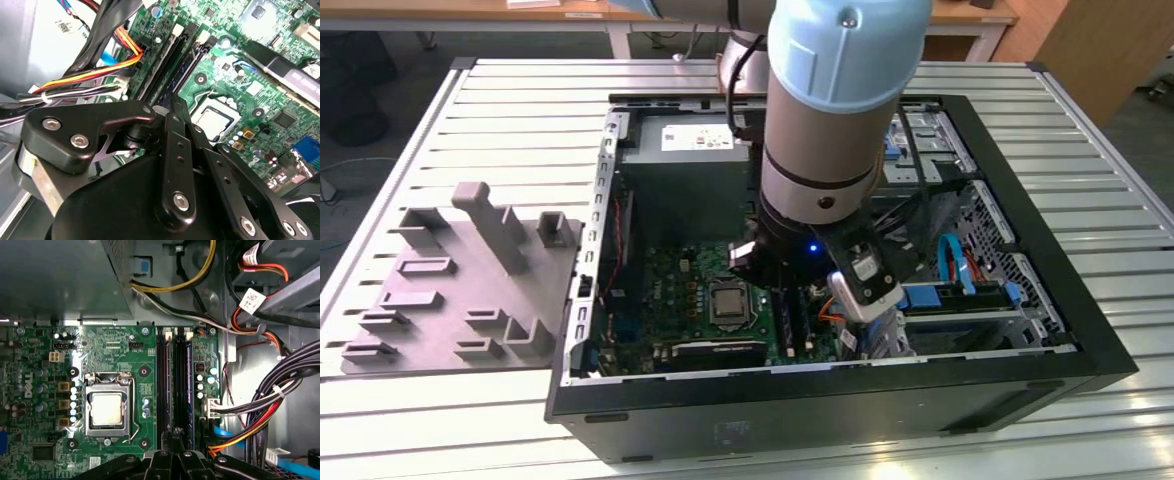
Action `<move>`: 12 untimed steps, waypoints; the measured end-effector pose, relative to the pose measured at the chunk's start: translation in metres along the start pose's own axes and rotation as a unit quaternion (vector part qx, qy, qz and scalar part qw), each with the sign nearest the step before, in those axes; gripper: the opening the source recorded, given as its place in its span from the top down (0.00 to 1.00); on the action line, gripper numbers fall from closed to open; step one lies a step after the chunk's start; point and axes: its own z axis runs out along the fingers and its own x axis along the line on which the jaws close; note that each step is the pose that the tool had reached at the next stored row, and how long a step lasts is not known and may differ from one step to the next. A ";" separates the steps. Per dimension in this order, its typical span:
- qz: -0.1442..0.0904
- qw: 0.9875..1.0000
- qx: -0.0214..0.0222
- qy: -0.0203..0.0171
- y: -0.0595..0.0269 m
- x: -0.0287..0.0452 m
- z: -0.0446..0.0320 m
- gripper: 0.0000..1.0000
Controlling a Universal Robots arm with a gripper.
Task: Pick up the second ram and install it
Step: 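Press down the second ram until it locks into place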
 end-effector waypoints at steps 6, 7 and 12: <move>-0.001 1.000 0.000 0.000 -0.0053 -0.0001 0.0041 0.89; -0.001 1.000 0.000 0.000 -0.0068 -0.0001 0.0043 0.89; -0.001 1.000 0.000 0.000 -0.0107 -0.0006 0.0073 0.89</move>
